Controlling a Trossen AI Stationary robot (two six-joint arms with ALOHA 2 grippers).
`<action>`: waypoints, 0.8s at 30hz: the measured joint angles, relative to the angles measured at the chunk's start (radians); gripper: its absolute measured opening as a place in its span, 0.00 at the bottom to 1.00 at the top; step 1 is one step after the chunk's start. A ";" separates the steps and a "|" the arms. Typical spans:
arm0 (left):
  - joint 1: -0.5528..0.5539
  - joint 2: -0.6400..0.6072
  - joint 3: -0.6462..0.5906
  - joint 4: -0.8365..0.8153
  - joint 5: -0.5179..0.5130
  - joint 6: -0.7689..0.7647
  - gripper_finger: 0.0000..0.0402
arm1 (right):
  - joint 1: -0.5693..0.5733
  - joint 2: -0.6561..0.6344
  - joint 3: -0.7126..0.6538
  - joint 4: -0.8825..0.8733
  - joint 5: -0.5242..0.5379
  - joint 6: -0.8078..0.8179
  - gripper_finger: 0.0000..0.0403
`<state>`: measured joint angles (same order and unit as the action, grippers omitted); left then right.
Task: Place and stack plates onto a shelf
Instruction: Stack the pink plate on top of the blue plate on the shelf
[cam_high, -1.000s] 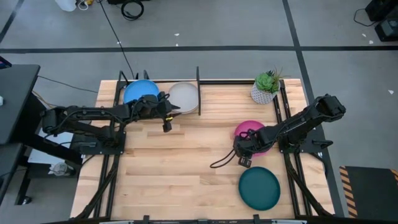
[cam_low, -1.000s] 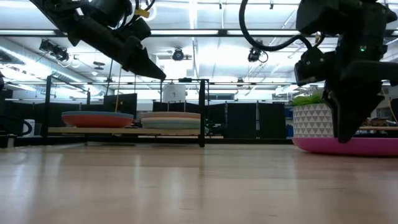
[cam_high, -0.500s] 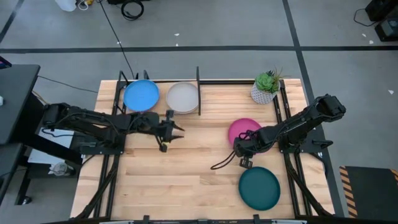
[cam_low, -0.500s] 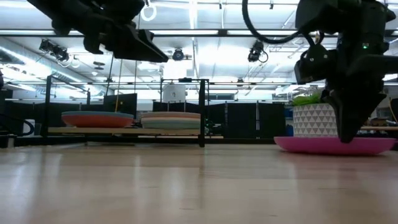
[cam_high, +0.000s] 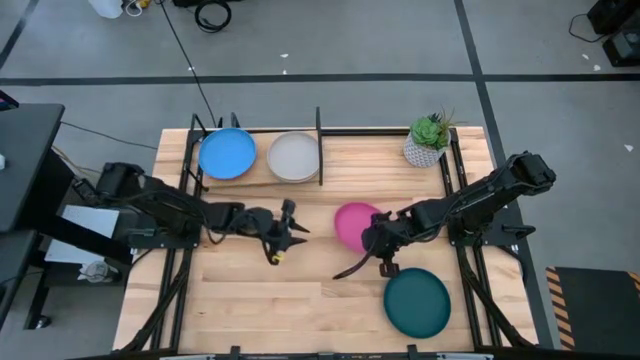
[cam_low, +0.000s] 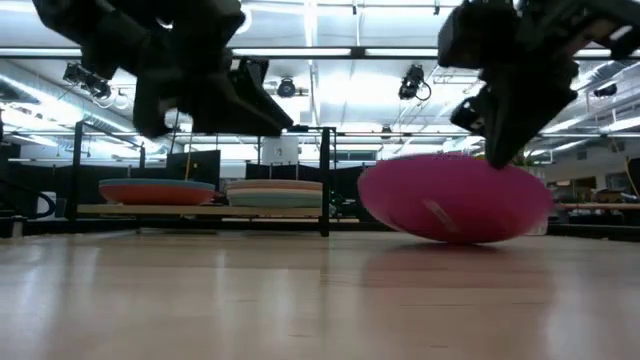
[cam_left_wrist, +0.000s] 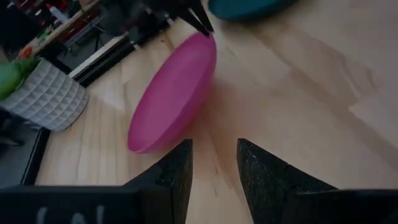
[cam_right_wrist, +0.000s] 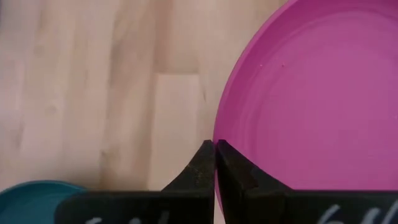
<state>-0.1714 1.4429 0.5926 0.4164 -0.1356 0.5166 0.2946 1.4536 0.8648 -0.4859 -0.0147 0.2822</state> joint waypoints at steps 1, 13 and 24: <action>-0.008 0.026 0.000 0.022 -0.018 0.023 0.33 | -0.002 0.000 0.003 0.009 -0.008 -0.008 0.02; -0.030 0.256 0.000 0.361 -0.078 0.174 0.61 | -0.028 0.000 0.003 0.065 -0.037 -0.032 0.02; -0.028 0.394 0.108 0.407 -0.087 0.325 0.60 | -0.030 0.000 0.003 0.173 -0.114 -0.083 0.02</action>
<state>-0.1997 1.8371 0.7009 0.8238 -0.2226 0.8419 0.2649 1.4540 0.8680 -0.3125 -0.1282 0.1992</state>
